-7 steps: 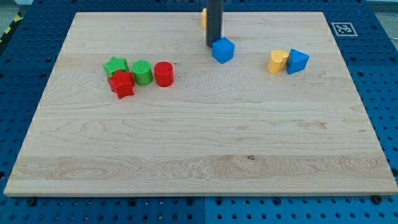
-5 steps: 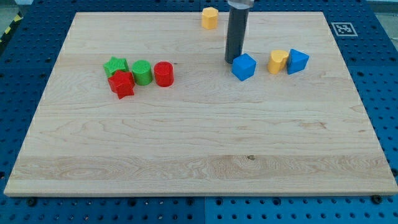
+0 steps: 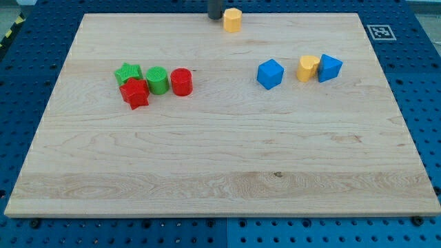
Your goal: Move yellow hexagon close to the yellow heart
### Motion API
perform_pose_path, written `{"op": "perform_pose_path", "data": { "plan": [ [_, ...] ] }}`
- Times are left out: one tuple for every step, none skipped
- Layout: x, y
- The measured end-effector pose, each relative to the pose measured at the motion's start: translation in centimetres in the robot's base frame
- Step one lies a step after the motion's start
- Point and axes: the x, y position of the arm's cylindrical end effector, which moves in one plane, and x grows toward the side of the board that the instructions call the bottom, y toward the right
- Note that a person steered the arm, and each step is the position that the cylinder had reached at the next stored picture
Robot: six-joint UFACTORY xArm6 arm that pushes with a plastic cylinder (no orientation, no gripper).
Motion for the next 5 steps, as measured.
{"op": "perform_pose_path", "data": {
  "plan": [
    [0.0,3.1],
    [0.0,2.4],
    [0.2,1.4],
    [2.4,1.6],
    [5.2,2.3]
  ]
}}
